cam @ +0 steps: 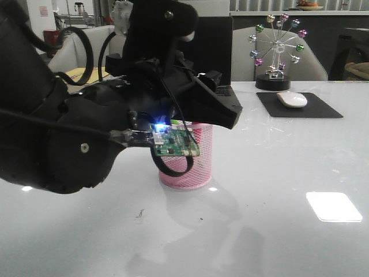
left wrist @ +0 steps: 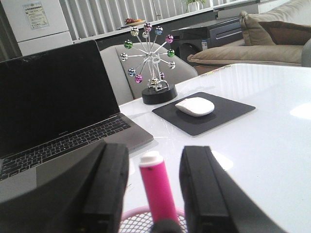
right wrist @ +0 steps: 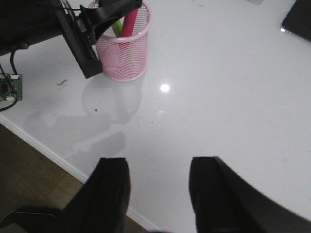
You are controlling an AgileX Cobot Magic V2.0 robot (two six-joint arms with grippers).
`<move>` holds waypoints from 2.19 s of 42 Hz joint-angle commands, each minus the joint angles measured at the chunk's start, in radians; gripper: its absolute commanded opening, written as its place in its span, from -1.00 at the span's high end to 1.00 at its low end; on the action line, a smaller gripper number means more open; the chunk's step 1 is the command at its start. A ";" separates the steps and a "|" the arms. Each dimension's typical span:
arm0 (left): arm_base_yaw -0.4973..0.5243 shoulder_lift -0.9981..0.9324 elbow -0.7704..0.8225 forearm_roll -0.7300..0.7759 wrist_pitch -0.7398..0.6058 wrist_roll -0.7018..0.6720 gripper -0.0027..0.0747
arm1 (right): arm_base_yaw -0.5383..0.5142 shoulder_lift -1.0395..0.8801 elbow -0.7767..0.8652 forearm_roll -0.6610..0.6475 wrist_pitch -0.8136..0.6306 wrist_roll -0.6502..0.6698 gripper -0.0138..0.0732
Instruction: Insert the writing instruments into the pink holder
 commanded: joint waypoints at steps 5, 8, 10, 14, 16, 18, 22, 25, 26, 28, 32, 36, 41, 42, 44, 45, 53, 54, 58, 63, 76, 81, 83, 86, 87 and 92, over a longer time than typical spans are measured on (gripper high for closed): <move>-0.006 -0.049 -0.025 -0.005 -0.130 -0.082 -0.15 | 0.001 -0.007 -0.027 -0.010 -0.068 -0.006 -0.27; -0.006 -0.070 -0.025 -0.030 -0.102 -0.082 -0.15 | 0.001 -0.007 -0.027 -0.010 -0.068 -0.006 -0.27; -0.004 -0.099 -0.025 -0.046 -0.042 -0.080 -0.15 | 0.001 -0.007 -0.027 -0.010 -0.068 -0.006 -0.27; 0.011 -0.182 -0.027 -0.058 0.142 -0.072 -0.15 | 0.001 -0.007 -0.027 -0.010 -0.068 -0.006 -0.27; 0.021 -0.224 -0.027 -0.058 0.229 -0.048 -0.15 | 0.001 -0.007 -0.027 -0.010 -0.068 -0.006 -0.27; 0.033 -0.281 -0.027 -0.058 0.320 -0.011 -0.14 | 0.001 -0.007 -0.027 -0.010 -0.068 -0.006 -0.27; 0.063 -0.395 -0.027 -0.058 0.548 0.008 -0.14 | 0.001 -0.007 -0.027 -0.010 -0.068 -0.006 -0.27; 0.088 -0.489 -0.027 -0.058 0.702 0.008 -0.14 | 0.001 -0.007 -0.027 -0.010 -0.068 -0.006 -0.27; 0.098 -0.526 -0.027 -0.058 0.761 0.008 -0.14 | 0.001 -0.007 -0.027 -0.010 -0.068 -0.006 -0.27; 0.118 -0.590 -0.027 -0.052 0.861 0.008 -0.14 | 0.001 -0.007 -0.027 -0.010 -0.068 -0.006 -0.27; 0.151 -0.717 -0.027 0.003 1.049 0.008 -0.14 | 0.001 -0.007 -0.027 -0.010 -0.068 -0.006 -0.27; 0.178 -0.825 -0.027 0.084 1.263 0.008 -0.14 | 0.001 -0.007 -0.027 -0.010 -0.068 -0.006 -0.27; 0.205 -0.947 -0.027 0.103 1.487 0.008 -0.14 | 0.001 -0.007 -0.027 -0.010 -0.068 -0.006 -0.27; 0.212 -0.972 -0.027 0.103 1.532 0.008 -0.14 | 0.001 -0.007 -0.027 -0.010 -0.068 -0.006 -0.27; 0.225 -1.006 -0.027 0.106 1.599 0.008 -0.14 | 0.001 -0.007 -0.027 -0.010 -0.068 -0.006 -0.27; 0.236 -1.027 -0.027 0.106 1.641 0.006 -0.14 | 0.001 -0.007 -0.027 -0.010 -0.068 -0.006 -0.27; 0.348 -1.121 -0.027 0.190 1.880 -0.064 -0.14 | 0.001 -0.007 -0.027 -0.010 -0.068 -0.006 -0.27; 0.364 -1.129 -0.027 0.227 1.895 -0.103 -0.14 | 0.001 -0.007 -0.027 -0.010 -0.068 -0.006 -0.27; 0.430 -1.154 -0.027 0.362 1.974 -0.253 -0.14 | 0.001 -0.007 -0.027 -0.010 -0.068 -0.006 -0.27; 0.512 -1.168 -0.027 0.427 2.059 -0.298 -0.14 | 0.001 -0.007 -0.027 -0.010 -0.069 -0.006 -0.27; 0.622 -1.170 -0.027 0.424 2.088 -0.298 -0.10 | 0.001 -0.007 -0.027 -0.010 -0.066 -0.006 -0.20; 0.622 -1.170 -0.027 0.418 2.086 -0.298 0.16 | -0.001 -0.007 -0.027 -0.010 -0.063 -0.006 0.12; 0.622 -1.170 -0.027 0.416 2.084 -0.298 0.33 | -0.001 -0.007 -0.027 -0.010 -0.063 -0.006 0.30; 0.622 -1.170 -0.027 0.416 2.078 -0.298 0.52 | -0.001 -0.007 -0.027 -0.010 -0.063 -0.006 0.47; 0.622 -1.170 -0.027 0.416 2.074 -0.298 0.60 | -0.001 -0.007 -0.027 -0.010 -0.064 -0.006 0.54; 0.622 -1.170 -0.027 0.396 2.064 -0.298 0.69 | -0.001 -0.007 -0.027 -0.010 -0.064 -0.006 0.55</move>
